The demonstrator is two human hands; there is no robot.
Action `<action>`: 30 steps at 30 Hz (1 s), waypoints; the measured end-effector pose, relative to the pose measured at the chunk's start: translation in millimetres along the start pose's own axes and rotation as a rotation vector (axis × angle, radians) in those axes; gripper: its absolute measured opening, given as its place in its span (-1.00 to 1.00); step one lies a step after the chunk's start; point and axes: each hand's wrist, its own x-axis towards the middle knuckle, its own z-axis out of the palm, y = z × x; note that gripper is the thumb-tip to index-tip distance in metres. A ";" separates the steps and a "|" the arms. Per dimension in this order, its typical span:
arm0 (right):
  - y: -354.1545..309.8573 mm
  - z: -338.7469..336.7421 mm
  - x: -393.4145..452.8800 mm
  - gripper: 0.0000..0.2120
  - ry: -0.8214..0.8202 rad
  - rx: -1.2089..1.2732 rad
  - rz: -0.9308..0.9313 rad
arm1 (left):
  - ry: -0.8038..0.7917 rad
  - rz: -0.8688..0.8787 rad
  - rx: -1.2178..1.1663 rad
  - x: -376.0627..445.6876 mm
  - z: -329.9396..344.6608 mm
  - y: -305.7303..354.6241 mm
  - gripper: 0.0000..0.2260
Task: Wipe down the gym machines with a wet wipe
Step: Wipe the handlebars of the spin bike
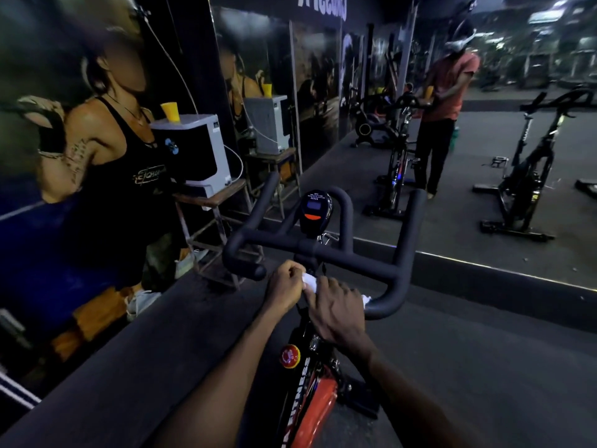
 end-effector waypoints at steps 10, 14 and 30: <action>37.9 -4.8 -10.8 -0.33 0.031 -0.090 -0.037 | -0.189 0.067 0.102 5.0 25.8 20.7 -0.84; 73.9 -16.9 -23.3 -0.55 0.053 -0.002 -0.134 | -0.197 0.105 0.184 4.2 29.9 21.9 -0.79; 102.3 -10.0 -37.4 -0.76 0.227 0.369 -0.094 | -0.273 0.160 0.359 7.2 35.0 37.6 -0.81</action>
